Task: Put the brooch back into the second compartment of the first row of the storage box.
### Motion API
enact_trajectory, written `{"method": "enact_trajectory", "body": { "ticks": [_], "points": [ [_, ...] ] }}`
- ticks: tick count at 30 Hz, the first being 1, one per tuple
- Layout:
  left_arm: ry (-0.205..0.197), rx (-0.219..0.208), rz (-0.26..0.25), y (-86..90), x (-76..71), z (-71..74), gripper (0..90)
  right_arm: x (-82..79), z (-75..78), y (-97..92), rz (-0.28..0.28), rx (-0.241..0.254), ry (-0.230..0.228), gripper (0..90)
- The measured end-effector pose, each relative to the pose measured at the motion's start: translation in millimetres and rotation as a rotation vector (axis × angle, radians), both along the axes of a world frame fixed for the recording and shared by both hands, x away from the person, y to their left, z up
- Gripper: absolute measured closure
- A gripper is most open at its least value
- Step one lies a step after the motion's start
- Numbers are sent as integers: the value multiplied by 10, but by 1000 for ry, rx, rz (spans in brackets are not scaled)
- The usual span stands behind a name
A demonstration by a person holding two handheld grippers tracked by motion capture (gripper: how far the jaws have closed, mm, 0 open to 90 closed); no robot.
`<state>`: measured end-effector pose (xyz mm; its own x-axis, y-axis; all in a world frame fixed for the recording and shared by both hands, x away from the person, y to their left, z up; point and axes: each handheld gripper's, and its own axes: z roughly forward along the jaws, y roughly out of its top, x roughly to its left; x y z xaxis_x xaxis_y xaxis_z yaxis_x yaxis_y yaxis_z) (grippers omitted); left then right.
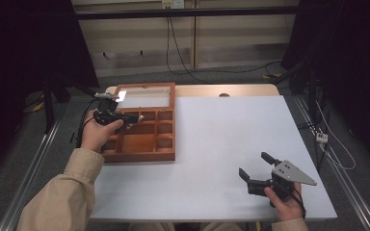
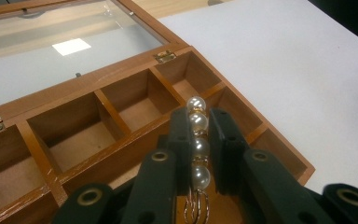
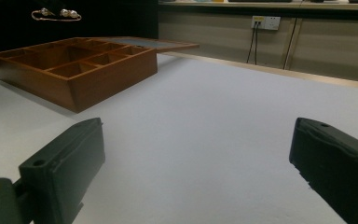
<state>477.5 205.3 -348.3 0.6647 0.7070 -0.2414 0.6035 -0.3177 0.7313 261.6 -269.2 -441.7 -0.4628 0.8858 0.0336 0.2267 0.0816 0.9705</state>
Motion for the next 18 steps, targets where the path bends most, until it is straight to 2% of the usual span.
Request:
{"method": "enact_trajectory", "body": {
  "ticks": [4,11,18],
  "points": [
    [9,11,1,8,28,-16,803,1,-1,3,1,0,0,26],
    [4,8,24,19,74,-31,803,2,0,1,3,3,2,27],
    [-1,19,25,15,110,-28,803,2,2,-2,5,3,0,27]
  ]
}}
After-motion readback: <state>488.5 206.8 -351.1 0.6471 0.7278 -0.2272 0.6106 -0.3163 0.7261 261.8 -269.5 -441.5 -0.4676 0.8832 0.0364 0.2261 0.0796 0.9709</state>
